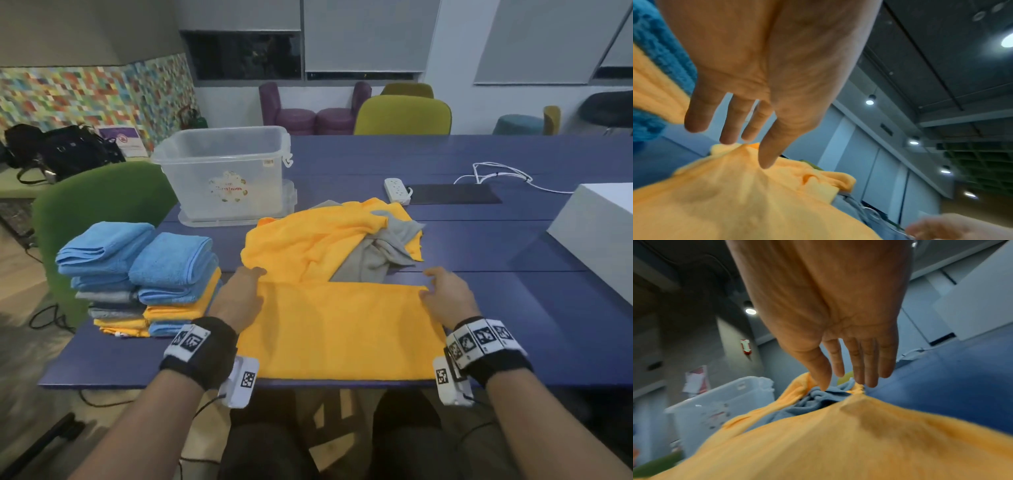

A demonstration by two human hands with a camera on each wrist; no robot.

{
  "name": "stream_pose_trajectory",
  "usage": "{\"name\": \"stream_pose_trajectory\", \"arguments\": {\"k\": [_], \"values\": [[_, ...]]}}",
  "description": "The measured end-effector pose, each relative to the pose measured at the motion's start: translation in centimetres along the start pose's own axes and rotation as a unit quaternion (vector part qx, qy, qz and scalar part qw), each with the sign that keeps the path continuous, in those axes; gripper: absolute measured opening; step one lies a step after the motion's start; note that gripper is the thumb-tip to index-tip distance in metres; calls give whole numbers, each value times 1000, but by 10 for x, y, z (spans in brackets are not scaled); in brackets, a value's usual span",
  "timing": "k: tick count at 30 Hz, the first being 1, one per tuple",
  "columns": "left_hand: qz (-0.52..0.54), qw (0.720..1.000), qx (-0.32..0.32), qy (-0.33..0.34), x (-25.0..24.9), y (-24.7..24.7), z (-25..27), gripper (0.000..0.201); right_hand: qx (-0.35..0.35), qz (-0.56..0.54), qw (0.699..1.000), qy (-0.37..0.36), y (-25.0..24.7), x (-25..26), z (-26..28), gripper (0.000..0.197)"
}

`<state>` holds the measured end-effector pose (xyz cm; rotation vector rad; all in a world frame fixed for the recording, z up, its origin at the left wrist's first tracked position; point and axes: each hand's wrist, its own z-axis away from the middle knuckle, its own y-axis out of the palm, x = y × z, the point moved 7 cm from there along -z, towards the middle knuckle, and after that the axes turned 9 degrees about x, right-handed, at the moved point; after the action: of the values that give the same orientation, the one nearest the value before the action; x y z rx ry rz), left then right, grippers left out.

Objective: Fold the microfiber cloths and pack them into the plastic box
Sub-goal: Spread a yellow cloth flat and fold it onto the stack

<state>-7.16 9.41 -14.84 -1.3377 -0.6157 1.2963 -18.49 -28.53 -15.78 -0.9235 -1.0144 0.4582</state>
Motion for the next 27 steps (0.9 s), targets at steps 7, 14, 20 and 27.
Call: {"name": "stream_pose_trajectory", "arguments": {"k": [7,14,20,27], "values": [[-46,980,76,179,-30,55,71,94,163,188,936,-248,62,14,92,107],[-98,969,68,215,-7,88,86,86,129,264,911,-288,82,-28,110,86],[-107,961,-30,254,2,81,117,74,87,141,939,-303,47,-42,125,73],[275,941,-24,194,26,30,110,13,12,-45,974,-220,-4,-43,103,17]]}}
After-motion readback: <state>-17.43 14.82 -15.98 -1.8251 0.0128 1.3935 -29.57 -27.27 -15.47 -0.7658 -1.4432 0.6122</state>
